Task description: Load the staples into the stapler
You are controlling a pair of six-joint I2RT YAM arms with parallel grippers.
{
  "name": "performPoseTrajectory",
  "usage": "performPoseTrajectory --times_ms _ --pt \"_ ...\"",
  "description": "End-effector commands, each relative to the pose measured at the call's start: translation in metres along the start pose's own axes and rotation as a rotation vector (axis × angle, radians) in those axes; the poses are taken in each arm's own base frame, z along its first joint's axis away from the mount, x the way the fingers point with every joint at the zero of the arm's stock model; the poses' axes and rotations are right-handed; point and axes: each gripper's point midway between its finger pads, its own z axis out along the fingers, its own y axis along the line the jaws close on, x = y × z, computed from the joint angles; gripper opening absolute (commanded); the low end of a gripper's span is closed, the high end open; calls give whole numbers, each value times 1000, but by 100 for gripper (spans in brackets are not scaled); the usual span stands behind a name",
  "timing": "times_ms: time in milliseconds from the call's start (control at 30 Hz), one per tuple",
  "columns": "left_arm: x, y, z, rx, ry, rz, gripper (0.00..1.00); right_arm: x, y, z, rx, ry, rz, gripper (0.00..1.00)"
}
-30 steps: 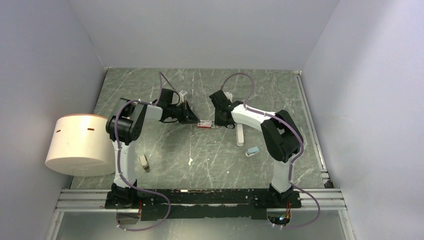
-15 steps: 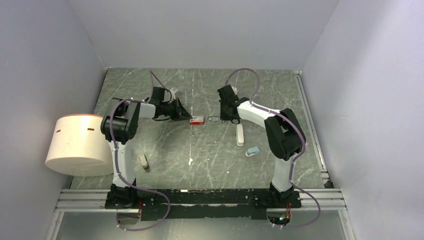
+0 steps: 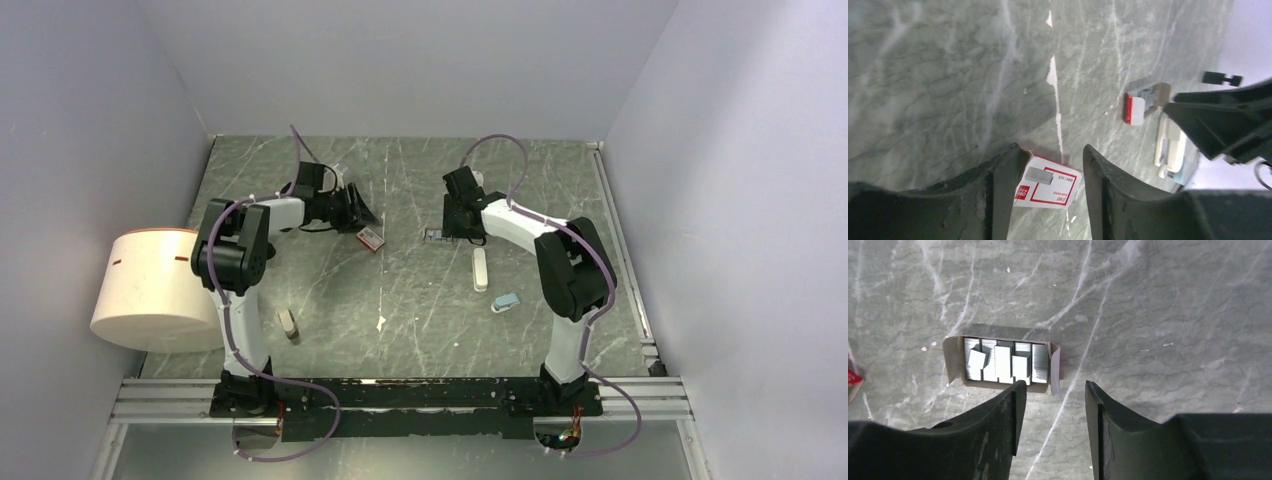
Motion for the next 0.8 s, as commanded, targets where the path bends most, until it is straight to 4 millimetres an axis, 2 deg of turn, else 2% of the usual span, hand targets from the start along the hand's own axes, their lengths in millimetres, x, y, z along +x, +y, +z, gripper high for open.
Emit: performPoseTrajectory --times_ms 0,200,333,400,500,600,667,767 --pt "-19 -6 -21 -121 -49 65 58 -37 1 -41 -18 -109 32 54" --pt "-33 -13 -49 -232 -102 89 68 -48 -8 -81 -17 -174 49 61" --pt "-40 -24 -77 -292 -155 122 69 -36 -27 -99 31 -179 56 63" --pt "-37 -40 -95 -290 -183 163 70 -22 -38 -106 59 -168 60 63" --pt "-18 -78 -118 -235 -213 241 72 8 -56 -111 96 -130 69 64" --pt "19 -110 -135 -156 -211 296 75 33 -65 -114 108 -81 74 64" --pt "48 -123 -141 -85 -194 303 76 51 -70 -114 112 -34 73 63" --pt "81 -129 -153 -17 -182 279 77 75 -71 -109 90 23 65 62"
